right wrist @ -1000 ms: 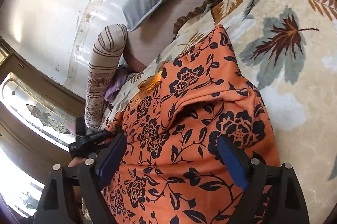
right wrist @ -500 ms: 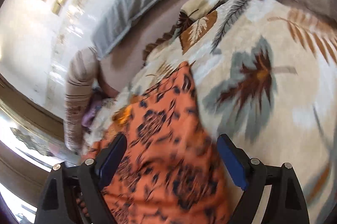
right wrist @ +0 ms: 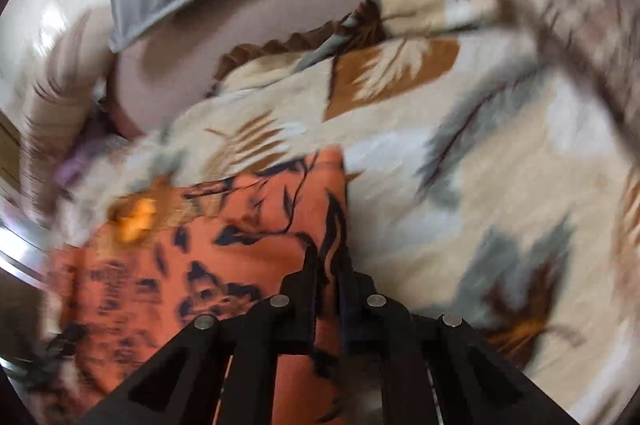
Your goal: Fold small clothes
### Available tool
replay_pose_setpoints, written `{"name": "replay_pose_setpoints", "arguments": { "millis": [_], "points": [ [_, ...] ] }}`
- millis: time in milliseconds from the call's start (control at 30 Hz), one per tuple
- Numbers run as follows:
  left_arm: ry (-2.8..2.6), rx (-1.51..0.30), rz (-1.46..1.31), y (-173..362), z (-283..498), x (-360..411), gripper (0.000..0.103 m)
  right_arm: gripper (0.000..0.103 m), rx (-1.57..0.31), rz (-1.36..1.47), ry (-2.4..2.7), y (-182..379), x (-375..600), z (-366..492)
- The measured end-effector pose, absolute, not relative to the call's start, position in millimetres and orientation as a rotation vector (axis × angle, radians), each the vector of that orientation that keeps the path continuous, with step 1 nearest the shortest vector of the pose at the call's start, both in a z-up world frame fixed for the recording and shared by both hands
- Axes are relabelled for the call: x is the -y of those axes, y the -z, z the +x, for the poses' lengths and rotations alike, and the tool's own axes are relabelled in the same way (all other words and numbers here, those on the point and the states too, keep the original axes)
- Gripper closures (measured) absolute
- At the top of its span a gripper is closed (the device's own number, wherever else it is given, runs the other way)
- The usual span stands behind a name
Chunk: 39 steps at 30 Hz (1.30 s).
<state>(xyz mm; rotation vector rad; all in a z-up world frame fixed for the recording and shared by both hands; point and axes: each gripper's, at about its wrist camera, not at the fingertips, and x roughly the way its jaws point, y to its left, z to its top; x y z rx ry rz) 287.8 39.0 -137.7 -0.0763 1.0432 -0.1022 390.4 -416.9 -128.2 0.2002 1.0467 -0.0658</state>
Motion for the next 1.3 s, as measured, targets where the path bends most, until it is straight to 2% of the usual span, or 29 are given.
{"name": "replay_pose_setpoints", "arguments": {
  "millis": [67, 100, 133, 200, 267, 300, 333, 367, 400, 467, 500, 700, 900, 967, 1033, 1167, 1300],
  "points": [
    [0.104, -1.046, -0.06, 139, 286, -36, 0.036, 0.092, -1.051, 0.201, 0.066, 131, 419, 389],
    [0.104, -1.046, -0.056, 138, 284, -35, 0.036, 0.089, -1.018, 0.243, 0.072, 126, 424, 382],
    [0.105, -1.045, -0.058, 136, 279, -36, 0.036, 0.08, -0.985, 0.273, 0.1, 118, 430, 373],
    [0.105, -1.026, -0.083, 131, 279, -39, 0.036, 0.077, -0.889, 0.41, 0.058, 96, 434, 343],
    [0.106, -0.998, -0.104, 125, 279, -39, 0.036, 0.072, -0.899, 0.508, -0.112, 88, 418, 326],
    [0.108, -0.999, -0.103, 124, 280, -38, 0.036, 0.055, -0.917, 0.527, -0.198, 88, 406, 320],
    [0.105, -1.01, -0.101, 126, 284, -37, 0.036, 0.03, -0.926, 0.528, -0.255, 89, 395, 316],
    [0.099, -1.021, -0.102, 128, 285, -36, 0.036, 0.021, -0.938, 0.536, -0.298, 93, 387, 311],
    [0.095, -1.028, -0.108, 129, 285, -37, 0.036, 0.017, -0.972, 0.565, -0.315, 107, 383, 308],
    [0.096, -1.029, -0.111, 127, 282, -39, 0.036, 0.019, -1.13, 0.595, -0.246, 148, 389, 310],
    [0.104, -1.022, -0.116, 124, 279, -42, 0.036, 0.024, -1.109, 0.603, -0.23, 152, 396, 305],
    [0.182, -1.013, -0.292, 117, 279, -72, 0.036, 0.022, -0.881, 0.566, -0.263, 103, 395, 273],
    [0.221, -1.073, -0.344, 129, 294, -60, 0.036, 0.022, -0.801, 0.578, -0.303, 114, 379, 241],
    [0.191, -1.119, -0.371, 139, 302, -61, 0.047, 0.022, -0.781, 0.608, -0.315, 118, 381, 232],
    [0.127, -1.15, -0.336, 144, 308, -62, 0.093, 0.022, -0.779, 0.612, -0.318, 120, 383, 228],
    [0.089, -1.124, -0.315, 134, 306, -62, 0.096, 0.022, -0.775, 0.634, -0.311, 126, 385, 229],
    [0.009, -1.002, -0.243, 110, 278, -53, 0.096, 0.022, -0.767, 0.652, -0.297, 127, 390, 230]
  ]
}}
